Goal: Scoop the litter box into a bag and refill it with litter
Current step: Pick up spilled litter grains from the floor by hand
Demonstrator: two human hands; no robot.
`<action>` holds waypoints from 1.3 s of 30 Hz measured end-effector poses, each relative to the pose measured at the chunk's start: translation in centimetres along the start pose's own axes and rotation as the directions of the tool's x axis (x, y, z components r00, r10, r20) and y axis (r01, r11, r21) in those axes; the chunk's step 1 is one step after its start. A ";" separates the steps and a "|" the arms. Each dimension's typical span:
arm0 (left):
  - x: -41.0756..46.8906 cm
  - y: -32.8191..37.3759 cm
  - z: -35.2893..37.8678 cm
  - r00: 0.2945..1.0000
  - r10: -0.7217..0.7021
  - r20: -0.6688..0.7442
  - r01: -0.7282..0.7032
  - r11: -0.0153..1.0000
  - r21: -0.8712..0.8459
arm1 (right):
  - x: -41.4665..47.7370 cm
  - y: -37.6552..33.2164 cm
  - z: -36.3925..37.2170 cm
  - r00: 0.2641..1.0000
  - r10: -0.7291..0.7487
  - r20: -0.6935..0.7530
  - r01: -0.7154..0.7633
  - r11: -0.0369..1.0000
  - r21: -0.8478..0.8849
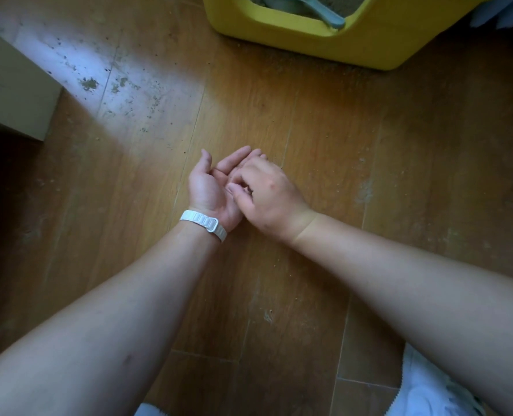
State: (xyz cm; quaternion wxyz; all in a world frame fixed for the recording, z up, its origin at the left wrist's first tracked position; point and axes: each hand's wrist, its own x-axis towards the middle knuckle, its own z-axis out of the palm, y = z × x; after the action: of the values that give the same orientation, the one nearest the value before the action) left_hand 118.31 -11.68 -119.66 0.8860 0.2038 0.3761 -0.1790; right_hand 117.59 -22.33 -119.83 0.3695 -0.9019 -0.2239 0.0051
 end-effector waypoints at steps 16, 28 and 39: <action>-0.3 1.2 -0.9 0.995 0.059 -0.086 -0.059 0.998 0.006 | 0.8 7.7 -2.6 0.973 0.204 0.109 -0.183 0.966 -0.180; 0.3 0.7 -0.1 0.998 0.028 -0.064 -0.027 1.000 0.016 | 1.1 7.6 -1.3 0.989 0.129 0.069 -0.118 0.983 -0.141; 0.3 0.7 -0.2 0.997 0.027 -0.066 -0.025 0.999 0.031 | 1.2 7.5 -0.6 0.979 0.202 -0.022 -0.203 0.969 -0.142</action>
State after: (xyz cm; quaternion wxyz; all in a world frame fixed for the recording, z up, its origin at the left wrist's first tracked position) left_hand 118.72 -10.98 -119.86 0.8722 0.2278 0.3998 -0.1660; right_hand 121.76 -26.96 -124.24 0.3018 -0.9443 -0.1291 0.0233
